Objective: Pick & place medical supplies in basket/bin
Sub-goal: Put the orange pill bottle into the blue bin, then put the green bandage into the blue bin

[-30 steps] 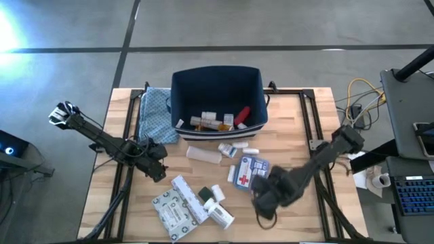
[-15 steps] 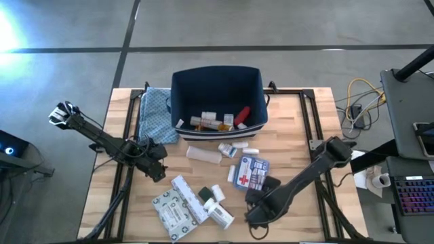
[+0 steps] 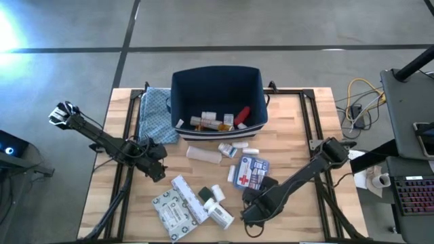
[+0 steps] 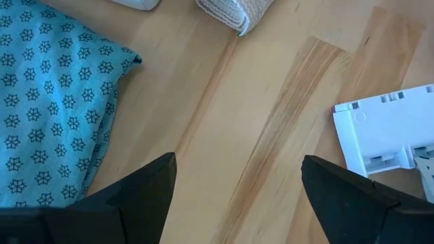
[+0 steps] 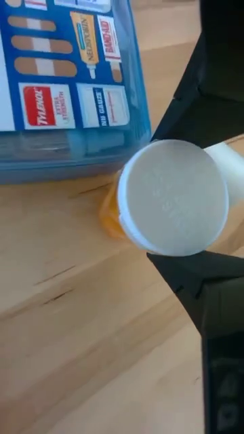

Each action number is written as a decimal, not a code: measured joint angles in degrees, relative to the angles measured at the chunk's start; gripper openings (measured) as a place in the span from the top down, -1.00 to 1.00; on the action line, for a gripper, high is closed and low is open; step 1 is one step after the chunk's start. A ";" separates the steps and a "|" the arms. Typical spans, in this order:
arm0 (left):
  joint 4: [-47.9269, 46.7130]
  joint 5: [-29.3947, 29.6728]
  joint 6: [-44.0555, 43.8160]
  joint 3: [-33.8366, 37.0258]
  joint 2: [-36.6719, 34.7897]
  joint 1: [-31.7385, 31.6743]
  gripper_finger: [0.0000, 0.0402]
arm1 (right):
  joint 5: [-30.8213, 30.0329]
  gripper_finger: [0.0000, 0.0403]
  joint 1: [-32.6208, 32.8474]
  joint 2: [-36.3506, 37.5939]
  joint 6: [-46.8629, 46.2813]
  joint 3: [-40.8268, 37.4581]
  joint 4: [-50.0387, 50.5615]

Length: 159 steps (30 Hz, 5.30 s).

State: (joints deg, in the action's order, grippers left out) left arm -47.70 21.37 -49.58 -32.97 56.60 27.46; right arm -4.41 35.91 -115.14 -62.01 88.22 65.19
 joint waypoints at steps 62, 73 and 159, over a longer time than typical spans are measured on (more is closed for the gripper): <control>4.20 -20.82 -58.67 -4.36 0.35 22.45 -0.47 | -5.97 -0.83 -36.73 11.00 27.19 27.23 -2.07; 13.70 -18.65 -80.71 -10.29 14.41 29.49 -0.47 | 0.93 -0.83 -35.23 10.94 27.22 18.82 -6.61; 17.60 -0.42 -79.40 -23.25 39.08 31.45 -0.47 | 17.97 -0.83 -22.23 11.66 9.74 -3.23 -43.59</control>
State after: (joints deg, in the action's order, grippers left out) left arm -30.10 20.95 -128.99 -56.23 95.68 58.91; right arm 13.56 13.68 -103.48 -52.26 84.99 21.60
